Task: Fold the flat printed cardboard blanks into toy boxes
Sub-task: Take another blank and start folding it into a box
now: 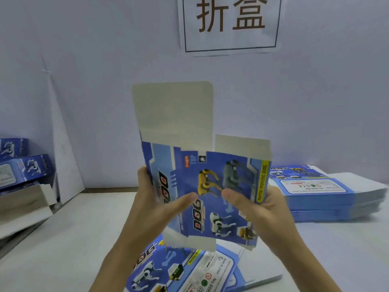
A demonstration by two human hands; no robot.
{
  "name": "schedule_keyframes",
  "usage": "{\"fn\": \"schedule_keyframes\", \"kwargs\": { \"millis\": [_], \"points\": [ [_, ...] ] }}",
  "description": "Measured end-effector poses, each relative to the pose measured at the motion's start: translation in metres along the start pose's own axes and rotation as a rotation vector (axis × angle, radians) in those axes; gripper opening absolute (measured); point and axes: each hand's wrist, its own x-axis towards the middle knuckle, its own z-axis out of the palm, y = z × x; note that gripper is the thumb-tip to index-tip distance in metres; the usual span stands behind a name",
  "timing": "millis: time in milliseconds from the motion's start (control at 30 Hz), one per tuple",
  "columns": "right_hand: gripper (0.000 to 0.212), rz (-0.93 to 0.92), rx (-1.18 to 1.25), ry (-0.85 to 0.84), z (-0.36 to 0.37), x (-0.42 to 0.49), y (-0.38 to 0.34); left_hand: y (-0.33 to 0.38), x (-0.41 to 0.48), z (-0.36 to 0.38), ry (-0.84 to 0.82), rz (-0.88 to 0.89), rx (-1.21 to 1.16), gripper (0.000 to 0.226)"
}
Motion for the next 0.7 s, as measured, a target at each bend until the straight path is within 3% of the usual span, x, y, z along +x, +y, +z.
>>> {"fn": "schedule_keyframes", "kwargs": {
  "millis": [67, 200, 267, 400, 467, 533, 600, 700],
  "points": [
    [0.016, 0.033, -0.035, -0.051, 0.0, 0.001, -0.001, -0.001, -0.001, -0.004, -0.023, -0.001, -0.001, 0.068],
    [0.011, 0.068, 0.097, 0.104, -0.003, 0.0, 0.005, 0.001, -0.003, -0.001, -0.089, 0.014, 0.018, 0.071],
    [0.011, 0.053, 0.045, 0.09, 0.001, -0.001, 0.004, 0.0, -0.002, 0.0, -0.074, 0.004, 0.024, 0.077],
    [0.027, 0.0, -0.04, -0.044, 0.003, 0.001, 0.0, -0.004, -0.002, -0.009, -0.129, 0.005, 0.108, 0.113],
    [0.056, 0.074, 0.091, -0.096, 0.001, 0.002, 0.002, -0.004, -0.005, -0.007, -0.174, 0.014, 0.15, 0.125],
    [0.082, 0.201, 0.334, -0.132, -0.003, 0.003, 0.001, -0.003, -0.007, -0.002, -0.164, 0.065, 0.206, 0.12],
    [0.081, 0.261, 0.558, -0.16, -0.01, 0.006, -0.002, 0.0, -0.007, 0.002, -0.157, 0.168, 0.266, 0.106],
    [0.066, 0.27, 0.686, -0.112, -0.019, 0.009, -0.002, 0.002, -0.008, 0.004, -0.17, 0.289, 0.334, 0.097]
  ]
}}
